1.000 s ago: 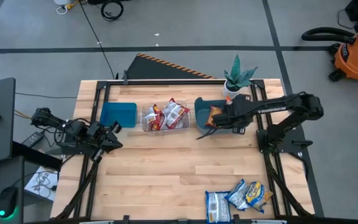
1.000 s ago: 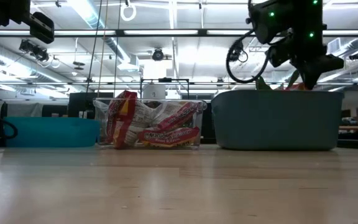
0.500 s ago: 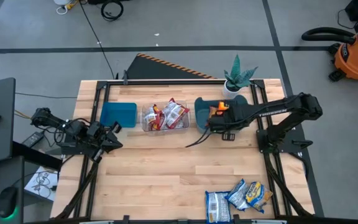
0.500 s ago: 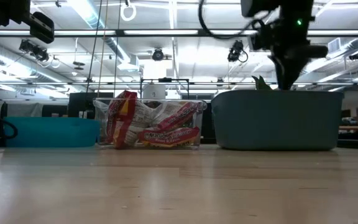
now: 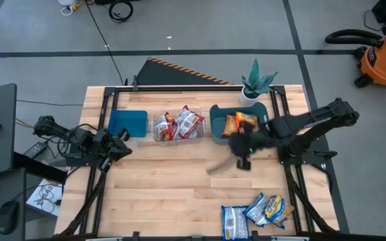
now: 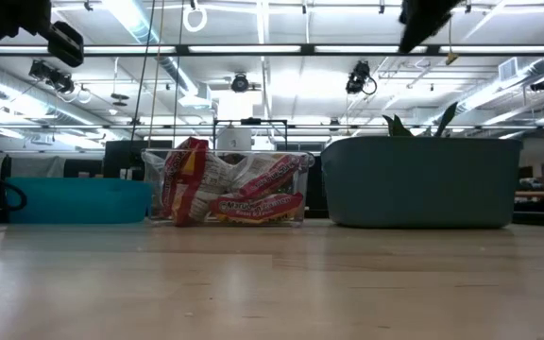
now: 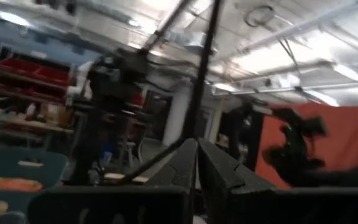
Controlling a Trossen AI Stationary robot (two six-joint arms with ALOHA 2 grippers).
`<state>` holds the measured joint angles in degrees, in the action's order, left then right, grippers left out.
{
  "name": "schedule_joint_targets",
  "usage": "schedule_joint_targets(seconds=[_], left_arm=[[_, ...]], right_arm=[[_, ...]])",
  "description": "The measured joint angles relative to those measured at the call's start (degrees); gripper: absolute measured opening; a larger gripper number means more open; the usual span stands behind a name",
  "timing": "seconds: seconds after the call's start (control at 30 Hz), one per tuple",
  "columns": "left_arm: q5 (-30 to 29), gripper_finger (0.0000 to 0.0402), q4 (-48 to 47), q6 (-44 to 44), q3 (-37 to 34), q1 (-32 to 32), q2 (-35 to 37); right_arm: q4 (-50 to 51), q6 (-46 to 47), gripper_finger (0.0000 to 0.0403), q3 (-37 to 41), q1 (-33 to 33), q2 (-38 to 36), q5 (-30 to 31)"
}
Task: Sort Maruchan noodles
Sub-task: Put the blue noodle pack into the blue bin
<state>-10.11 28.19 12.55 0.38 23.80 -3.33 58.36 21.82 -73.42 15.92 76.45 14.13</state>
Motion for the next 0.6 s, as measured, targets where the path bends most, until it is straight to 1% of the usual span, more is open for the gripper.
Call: schedule_joint_targets(seconds=[0.07,0.2,0.33,0.4,0.43,0.5,0.6], left_arm=[[-1.1,0.0023,0.2,1.0,0.0,0.0,0.0],[-1.9,0.0023,2.4,-0.5,0.0,0.0,0.0],[-3.4,0.0023,3.4,-0.3,0.0,0.0,0.0],[-5.3,0.0023,3.7,-0.1,0.0,0.0,0.0],[-7.2,0.0023,3.7,-0.1,0.0,0.0,0.0],[-10.9,0.0023,2.8,0.8,0.0,0.0,0.0],[-12.4,0.0023,0.7,3.1,0.0,0.0,-0.1]], right_arm=[[0.1,1.2,0.0107,1.3,4.2,-0.3,0.3],[-0.3,4.0,0.0107,3.7,10.9,0.5,3.6],[-3.3,6.3,0.0106,7.2,15.4,0.8,6.1],[-6.6,6.8,0.0106,9.4,16.8,0.8,7.2],[-7.8,7.1,0.0106,10.4,17.3,0.8,7.5],[-10.2,8.1,0.0106,12.2,18.3,0.8,7.5],[-15.2,8.5,0.0106,14.7,19.2,0.8,3.4]])
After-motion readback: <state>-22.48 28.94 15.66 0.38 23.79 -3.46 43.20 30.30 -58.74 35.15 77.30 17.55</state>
